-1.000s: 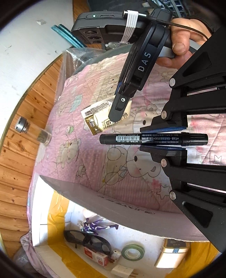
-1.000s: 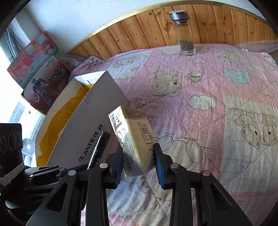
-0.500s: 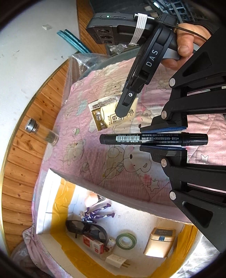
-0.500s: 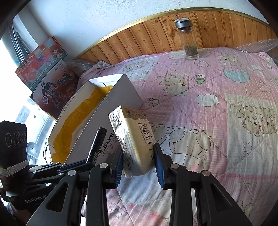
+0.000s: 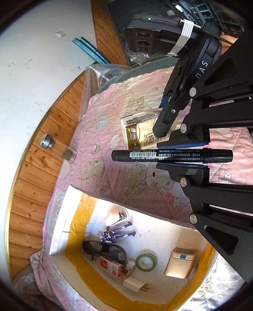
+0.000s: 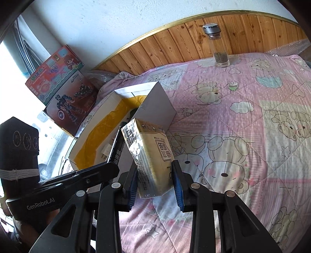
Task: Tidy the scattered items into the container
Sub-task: 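Lift the black marker and tissue pack in both tools toward the white box, then carry the marker and tissue pack in both tools over the white box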
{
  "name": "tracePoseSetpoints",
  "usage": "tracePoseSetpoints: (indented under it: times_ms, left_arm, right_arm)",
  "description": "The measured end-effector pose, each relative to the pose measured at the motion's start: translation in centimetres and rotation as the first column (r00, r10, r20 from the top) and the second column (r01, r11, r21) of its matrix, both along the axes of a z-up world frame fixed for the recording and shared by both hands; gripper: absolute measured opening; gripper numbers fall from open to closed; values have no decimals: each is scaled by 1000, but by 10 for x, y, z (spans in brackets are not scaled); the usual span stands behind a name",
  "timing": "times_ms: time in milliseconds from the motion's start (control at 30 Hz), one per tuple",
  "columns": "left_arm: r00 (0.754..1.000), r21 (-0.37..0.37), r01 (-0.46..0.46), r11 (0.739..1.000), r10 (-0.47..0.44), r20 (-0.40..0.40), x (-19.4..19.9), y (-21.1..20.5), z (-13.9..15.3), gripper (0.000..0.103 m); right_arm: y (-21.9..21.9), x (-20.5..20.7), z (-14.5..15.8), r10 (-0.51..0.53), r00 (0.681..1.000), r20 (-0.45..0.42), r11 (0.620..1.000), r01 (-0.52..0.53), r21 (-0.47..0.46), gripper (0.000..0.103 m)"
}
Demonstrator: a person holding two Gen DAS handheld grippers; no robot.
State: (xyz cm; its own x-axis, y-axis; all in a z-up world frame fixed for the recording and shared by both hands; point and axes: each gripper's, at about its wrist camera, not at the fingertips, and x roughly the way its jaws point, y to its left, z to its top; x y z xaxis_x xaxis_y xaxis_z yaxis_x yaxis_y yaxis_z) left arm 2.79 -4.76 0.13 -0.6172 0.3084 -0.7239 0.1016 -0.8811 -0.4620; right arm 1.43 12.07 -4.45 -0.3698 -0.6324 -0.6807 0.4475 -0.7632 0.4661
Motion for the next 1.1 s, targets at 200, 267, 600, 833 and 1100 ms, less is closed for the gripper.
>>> tracePoseSetpoints:
  times_ms: [200, 267, 600, 833, 1100]
  left_arm:
    - [999, 14, -43, 999, 44, -22, 7, -21, 10, 13]
    - [998, 18, -57, 998, 57, -28, 9, -28, 14, 13]
    - [992, 46, -119, 992, 121, -48, 13, -61, 23, 13]
    - [983, 57, -173, 983, 176, -57, 14, -89, 26, 13]
    - [970, 93, -240, 966, 243, -25, 15, -115, 13, 13]
  right_arm:
    - [-13, 5, 9, 19, 1000, -12, 1000, -19, -13, 34]
    - [-18, 7, 12, 27, 999, -16, 999, -28, -16, 34]
    - [-50, 12, 27, 83, 996, -37, 996, -85, -31, 34]
    - [-73, 13, 41, 119, 991, -62, 992, -122, -41, 34]
    - [-97, 12, 52, 149, 987, -66, 986, -153, -60, 34]
